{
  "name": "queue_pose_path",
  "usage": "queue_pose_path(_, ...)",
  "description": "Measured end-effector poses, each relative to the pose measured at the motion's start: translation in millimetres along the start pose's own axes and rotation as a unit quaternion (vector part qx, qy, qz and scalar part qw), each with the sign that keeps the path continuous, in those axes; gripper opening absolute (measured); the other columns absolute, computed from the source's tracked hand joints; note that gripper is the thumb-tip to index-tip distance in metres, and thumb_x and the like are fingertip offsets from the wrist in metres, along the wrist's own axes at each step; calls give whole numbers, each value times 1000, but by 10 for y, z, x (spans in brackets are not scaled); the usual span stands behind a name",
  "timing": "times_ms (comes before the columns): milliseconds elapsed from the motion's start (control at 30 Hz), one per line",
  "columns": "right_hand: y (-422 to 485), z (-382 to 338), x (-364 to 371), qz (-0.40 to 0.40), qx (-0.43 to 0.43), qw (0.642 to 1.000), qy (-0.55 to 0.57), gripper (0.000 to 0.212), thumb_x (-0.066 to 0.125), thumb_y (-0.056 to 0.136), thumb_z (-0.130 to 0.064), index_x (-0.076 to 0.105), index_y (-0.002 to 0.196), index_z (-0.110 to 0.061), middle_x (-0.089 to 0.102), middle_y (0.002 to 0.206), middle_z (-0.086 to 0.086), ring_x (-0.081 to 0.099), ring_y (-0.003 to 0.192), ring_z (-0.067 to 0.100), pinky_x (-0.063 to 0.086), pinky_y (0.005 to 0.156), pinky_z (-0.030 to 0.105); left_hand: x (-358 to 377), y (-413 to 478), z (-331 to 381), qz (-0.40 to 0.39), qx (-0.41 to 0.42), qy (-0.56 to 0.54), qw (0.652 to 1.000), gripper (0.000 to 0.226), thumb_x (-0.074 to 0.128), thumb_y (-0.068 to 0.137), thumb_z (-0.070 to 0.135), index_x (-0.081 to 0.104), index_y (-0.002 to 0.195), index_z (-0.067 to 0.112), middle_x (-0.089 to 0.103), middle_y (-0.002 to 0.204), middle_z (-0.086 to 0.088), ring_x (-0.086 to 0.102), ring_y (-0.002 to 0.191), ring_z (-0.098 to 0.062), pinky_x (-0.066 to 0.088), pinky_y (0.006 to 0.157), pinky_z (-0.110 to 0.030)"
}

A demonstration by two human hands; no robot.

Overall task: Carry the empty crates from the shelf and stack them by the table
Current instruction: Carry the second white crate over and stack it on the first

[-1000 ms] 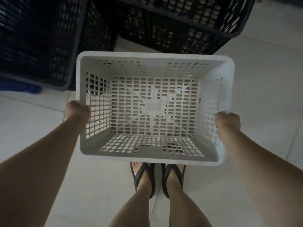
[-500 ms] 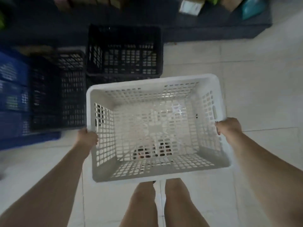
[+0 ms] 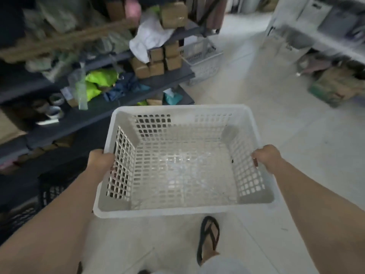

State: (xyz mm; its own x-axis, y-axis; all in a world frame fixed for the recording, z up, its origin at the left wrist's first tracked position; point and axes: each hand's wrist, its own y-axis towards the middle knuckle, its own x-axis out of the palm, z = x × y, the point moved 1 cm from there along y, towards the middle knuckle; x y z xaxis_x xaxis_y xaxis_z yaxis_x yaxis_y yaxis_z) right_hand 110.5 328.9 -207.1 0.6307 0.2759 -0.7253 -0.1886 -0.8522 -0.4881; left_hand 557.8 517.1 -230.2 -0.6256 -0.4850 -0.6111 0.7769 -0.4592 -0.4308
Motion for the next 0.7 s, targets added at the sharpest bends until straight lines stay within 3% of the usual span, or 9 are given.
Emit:
queue_pose_path(200, 1074, 16, -1236, 50, -32, 998, 8, 29, 55, 79, -3, 51, 51, -2, 49, 55, 13, 48, 52, 25, 37, 52, 26, 1075, -27, 1652, -10, 72, 26, 997, 14, 56, 73, -4, 60, 86, -9, 52, 57, -14, 50, 45, -24, 38, 33, -23)
queue_pose_path(400, 2039, -37, -2183, 95, -17, 995, 20, 16, 54, 75, -3, 57, 61, 4, 54, 66, 20, 52, 60, 30, 41, 58, 31, 1971, 17, 3131, -52, 123, 59, 989, 18, 54, 71, -5, 61, 86, -11, 57, 67, -20, 56, 53, -30, 48, 46, -28)
queue_pose_path(533, 2851, -237, -2644, 103, -12, 993, 54, 19, 55, 75, -3, 64, 75, 14, 64, 80, 30, 63, 73, 38, 52, 64, 40, 2604, 255, 3986, -60, 117, 72, 989, 9, 57, 60, -11, 61, 68, -11, 58, 80, -24, 55, 62, -33, 50, 51, -32)
queue_pose_path(633, 3484, -457, -2923, 114, -8, 991, 70, 24, 55, 75, -2, 62, 89, 16, 64, 92, 33, 65, 86, 43, 55, 74, 48, 3081, 597, 4602, -70, 96, 72, 990, 30, 60, 55, -10, 63, 85, -10, 61, 91, -24, 58, 82, -42, 57, 66, -44)
queue_pose_path(700, 3903, -618, -3108, 118, -4, 990, 75, 24, 55, 77, -4, 61, 91, 14, 63, 95, 32, 64, 89, 42, 54, 75, 45, 3390, 802, 5045, -85, 105, 80, 988, 28, 59, 51, -10, 64, 78, -11, 61, 90, -25, 57, 80, -43, 56, 59, -43)
